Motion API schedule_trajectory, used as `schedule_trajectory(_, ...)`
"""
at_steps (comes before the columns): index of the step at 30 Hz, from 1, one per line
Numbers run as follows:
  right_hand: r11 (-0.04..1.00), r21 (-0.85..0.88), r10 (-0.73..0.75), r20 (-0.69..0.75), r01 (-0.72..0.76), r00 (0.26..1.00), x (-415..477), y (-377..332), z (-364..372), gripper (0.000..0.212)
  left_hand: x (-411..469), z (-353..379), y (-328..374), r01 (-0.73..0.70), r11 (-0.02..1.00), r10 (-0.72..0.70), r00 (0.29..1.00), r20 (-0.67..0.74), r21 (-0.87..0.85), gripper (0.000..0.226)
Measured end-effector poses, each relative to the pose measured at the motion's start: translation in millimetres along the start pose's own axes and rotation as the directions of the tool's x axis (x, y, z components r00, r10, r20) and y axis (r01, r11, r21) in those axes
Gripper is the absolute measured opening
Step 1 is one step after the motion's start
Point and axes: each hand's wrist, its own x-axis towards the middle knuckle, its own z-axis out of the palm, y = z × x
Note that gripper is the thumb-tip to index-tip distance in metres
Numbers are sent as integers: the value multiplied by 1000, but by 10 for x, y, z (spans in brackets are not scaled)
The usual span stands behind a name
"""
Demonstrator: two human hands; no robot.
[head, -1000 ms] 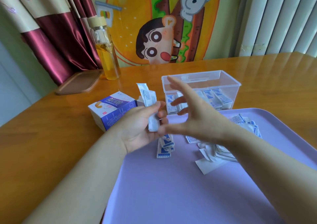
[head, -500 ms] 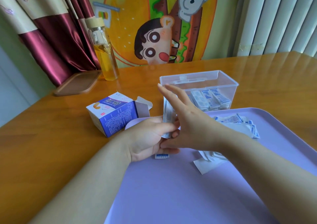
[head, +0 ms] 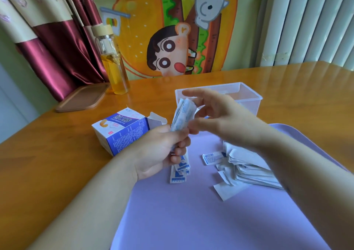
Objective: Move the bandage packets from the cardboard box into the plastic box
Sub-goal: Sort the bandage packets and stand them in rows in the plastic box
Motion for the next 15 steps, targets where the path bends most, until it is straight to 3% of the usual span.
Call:
schedule_trajectory(5, 999, -37, 22, -21, -23, 1000, 223, -73, -189, 7, 133, -10, 167, -28, 996, 24, 998, 53, 83, 16)
schedule_trajectory(8, 999, 34, 39, -21, -38, 999, 422, -122, -364, 12, 293, 17, 338, -96, 988, 92, 995, 38, 123, 18)
schedule_trajectory(10, 998, 23, 54, -79, -52, 995, 606, -116, -529, 16, 422, 7, 495, -147, 959, 156, 988, -18, 243, 18)
schedule_trajectory(12, 996, -11, 88, -145, -91, 986, 778, -63, -690, 17, 538, -53, 656, -184, 866, 237, 970, -57, 464, 19)
schedule_trajectory(15, 980, -17, 194, -187, -200, 963, 1001, 88, -912, 18, 750, -180, 826, -173, 607, 379, 921, -91, 776, 20)
